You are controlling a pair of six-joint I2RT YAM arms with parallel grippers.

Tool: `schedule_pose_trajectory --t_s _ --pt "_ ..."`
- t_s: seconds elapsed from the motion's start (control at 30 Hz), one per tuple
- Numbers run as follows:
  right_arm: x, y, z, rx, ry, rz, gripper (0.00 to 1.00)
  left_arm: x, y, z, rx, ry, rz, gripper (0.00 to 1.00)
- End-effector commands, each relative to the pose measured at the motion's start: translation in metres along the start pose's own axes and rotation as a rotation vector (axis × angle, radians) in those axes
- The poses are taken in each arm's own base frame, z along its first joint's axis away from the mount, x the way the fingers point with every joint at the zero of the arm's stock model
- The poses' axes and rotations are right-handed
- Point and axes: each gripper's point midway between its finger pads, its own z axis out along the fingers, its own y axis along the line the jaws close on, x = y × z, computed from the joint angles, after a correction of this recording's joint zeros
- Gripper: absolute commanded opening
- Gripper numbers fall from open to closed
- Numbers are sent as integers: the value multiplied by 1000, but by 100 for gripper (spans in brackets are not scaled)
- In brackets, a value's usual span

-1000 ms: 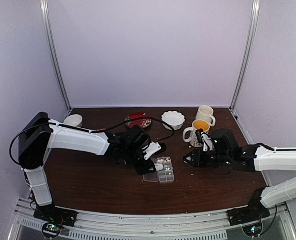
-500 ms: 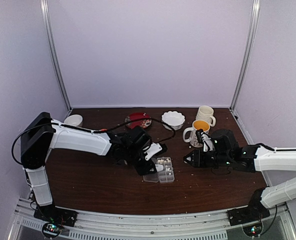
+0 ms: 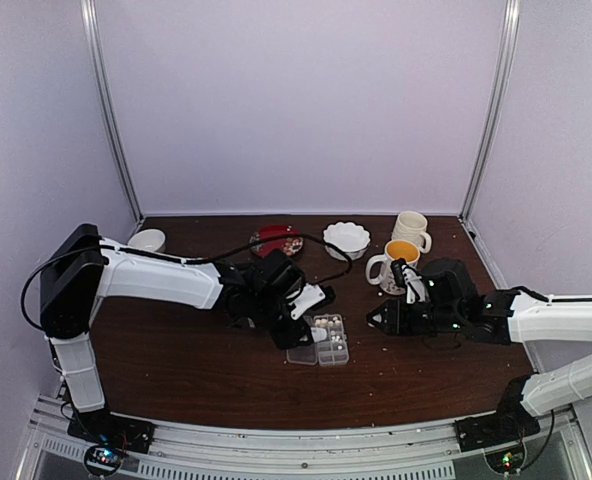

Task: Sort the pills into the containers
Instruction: Pour the pill into the compartment of the pill container.

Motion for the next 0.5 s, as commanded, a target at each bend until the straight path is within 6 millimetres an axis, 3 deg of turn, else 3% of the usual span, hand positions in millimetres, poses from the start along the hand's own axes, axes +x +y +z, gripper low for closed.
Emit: schedule_pose_trajectory --t_s 0.0,0.33,0.47 --pt "-9 6 0 -17 -16 -6 0 -13 1 -5 -16 -37 11 0" --pt "-7 5 -2 -16 -15 -4 0 -21 -4 -13 -7 -36 20 0" --pt "-6 5 0 -17 -8 -5 0 -4 2 1 -15 13 -1 0"
